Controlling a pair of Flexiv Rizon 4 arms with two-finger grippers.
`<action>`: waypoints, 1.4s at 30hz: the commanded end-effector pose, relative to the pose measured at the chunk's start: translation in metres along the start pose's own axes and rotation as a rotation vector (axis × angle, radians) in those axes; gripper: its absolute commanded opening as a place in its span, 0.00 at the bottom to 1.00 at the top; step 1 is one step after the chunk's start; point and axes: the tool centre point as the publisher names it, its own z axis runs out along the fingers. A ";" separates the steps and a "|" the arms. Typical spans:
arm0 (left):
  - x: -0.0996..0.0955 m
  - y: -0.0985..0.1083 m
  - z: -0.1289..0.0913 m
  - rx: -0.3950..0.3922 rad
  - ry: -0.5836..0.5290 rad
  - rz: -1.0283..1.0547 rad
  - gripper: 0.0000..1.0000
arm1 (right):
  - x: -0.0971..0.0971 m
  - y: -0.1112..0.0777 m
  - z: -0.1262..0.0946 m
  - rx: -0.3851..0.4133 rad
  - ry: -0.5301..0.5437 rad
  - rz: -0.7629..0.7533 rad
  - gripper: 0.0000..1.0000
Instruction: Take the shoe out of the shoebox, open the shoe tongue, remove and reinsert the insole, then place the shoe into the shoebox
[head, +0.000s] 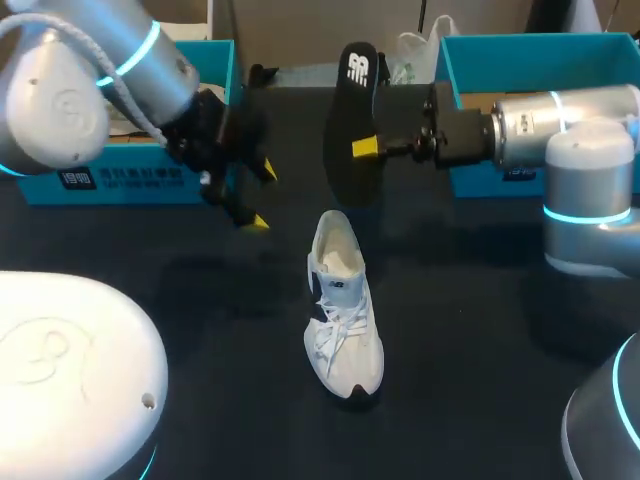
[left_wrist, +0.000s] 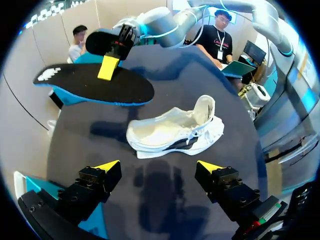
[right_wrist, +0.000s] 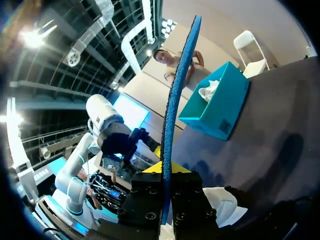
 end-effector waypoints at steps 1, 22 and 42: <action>-0.013 -0.004 0.011 -0.074 0.036 -0.004 1.00 | 0.001 -0.015 -0.001 -0.091 -0.012 -0.002 0.00; -0.015 0.008 0.074 -0.046 -0.009 0.038 1.00 | -0.022 -0.035 0.007 -0.118 0.035 -0.035 0.00; -0.003 0.014 0.093 -0.023 -0.002 0.026 1.00 | -0.027 -0.037 0.015 -0.113 0.056 -0.063 0.00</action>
